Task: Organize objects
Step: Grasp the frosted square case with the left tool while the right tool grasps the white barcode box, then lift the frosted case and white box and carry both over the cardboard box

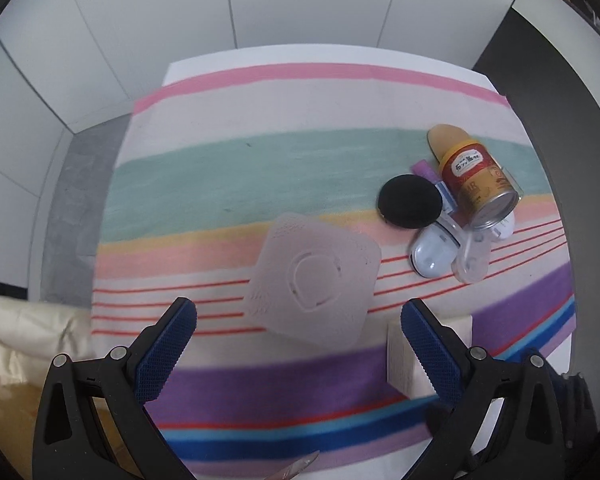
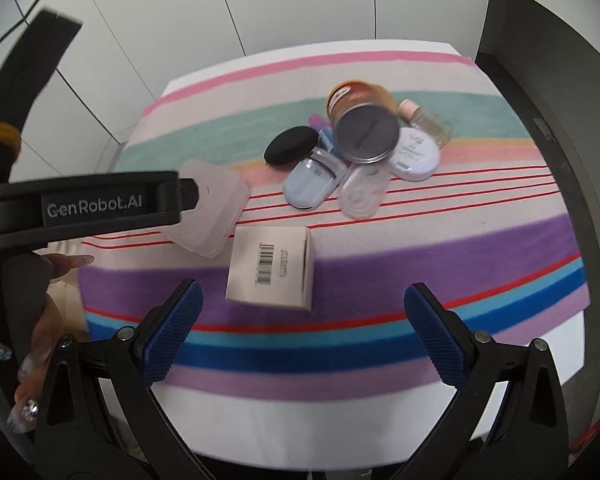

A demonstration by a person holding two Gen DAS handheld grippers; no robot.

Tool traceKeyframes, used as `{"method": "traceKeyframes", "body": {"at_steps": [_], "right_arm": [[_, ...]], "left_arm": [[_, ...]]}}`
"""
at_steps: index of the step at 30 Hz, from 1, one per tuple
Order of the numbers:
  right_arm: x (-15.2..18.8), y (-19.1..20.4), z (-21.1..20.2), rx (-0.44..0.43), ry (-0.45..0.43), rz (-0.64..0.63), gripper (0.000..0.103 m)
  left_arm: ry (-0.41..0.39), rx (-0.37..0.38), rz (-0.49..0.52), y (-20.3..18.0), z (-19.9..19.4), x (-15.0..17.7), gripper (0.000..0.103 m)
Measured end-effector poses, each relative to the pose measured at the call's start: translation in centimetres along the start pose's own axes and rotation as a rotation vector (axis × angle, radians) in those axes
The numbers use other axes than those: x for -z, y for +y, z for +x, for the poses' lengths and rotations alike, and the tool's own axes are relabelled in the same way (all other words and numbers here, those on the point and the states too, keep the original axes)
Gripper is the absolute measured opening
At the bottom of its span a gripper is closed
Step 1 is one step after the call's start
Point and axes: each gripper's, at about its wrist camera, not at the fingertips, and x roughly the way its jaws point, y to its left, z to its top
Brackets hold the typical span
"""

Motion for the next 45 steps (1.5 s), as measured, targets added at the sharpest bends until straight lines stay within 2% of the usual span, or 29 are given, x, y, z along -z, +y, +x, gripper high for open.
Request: {"method": "traceKeyframes", "body": {"at_steps": [3, 6, 9, 10, 11, 13, 14, 15, 17, 19, 30, 36, 45], "right_arm": [[-0.3, 0.6, 1.9, 0.034, 0.006, -0.006, 0.102], [-0.6, 1.0, 3.6, 0.072, 0.021, -0.028, 0.095], [-0.8, 0.6, 4.9, 0.083, 0.046, -0.029, 0.075], [-0.7, 0.3, 5.2, 0.082, 0.056, -0.024, 0.063], [-0.6, -0.1, 5.4, 0.082, 0.061, -0.021, 0.055], [-0.5, -0.7, 5.6, 0.078, 0.068, -0.022, 0.054], [-0.4, -1.0, 5.5, 0.071, 0.061, -0.03, 0.054], [-0.4, -1.1, 5.4, 0.078, 0.057, -0.044, 0.054], [-0.5, -1.6, 5.2, 0.091, 0.051, -0.057, 0.054], [-0.8, -2.1, 5.1, 0.092, 0.055, -0.05, 0.053], [-2.6, -3.6, 3.0, 0.12, 0.046, -0.047, 0.053], [-4.0, -3.4, 1.0, 0.124, 0.043, -0.07, 0.053], [-6.7, -1.7, -3.8, 0.121, 0.018, -0.131, 0.053]], "left_arm": [[0.018, -0.006, 0.02, -0.1, 1.4, -0.5, 0.102], [0.04, -0.008, 0.024, -0.2, 2.9, -0.9, 0.102], [0.067, -0.011, 0.02, 0.0, 4.5, -1.2, 0.102], [0.078, -0.009, 0.017, 0.1, 5.1, -1.1, 0.102], [0.086, 0.002, 0.018, 0.1, 5.6, -1.0, 0.1], [0.097, 0.009, 0.035, -0.1, 6.4, -0.8, 0.094], [0.069, -0.027, 0.061, -0.6, 6.2, -0.6, 0.089], [0.057, -0.046, 0.074, -0.9, 6.1, -0.5, 0.088], [0.05, -0.024, 0.082, -1.3, 6.0, -0.2, 0.088], [0.039, -0.04, 0.084, -1.5, 5.8, 0.0, 0.088], [0.016, -0.093, 0.033, -1.0, 3.4, -0.2, 0.088], [-0.019, -0.109, 0.004, -1.1, 0.1, -0.3, 0.088], [-0.073, -0.129, -0.03, -1.9, -8.2, -0.9, 0.088]]}}
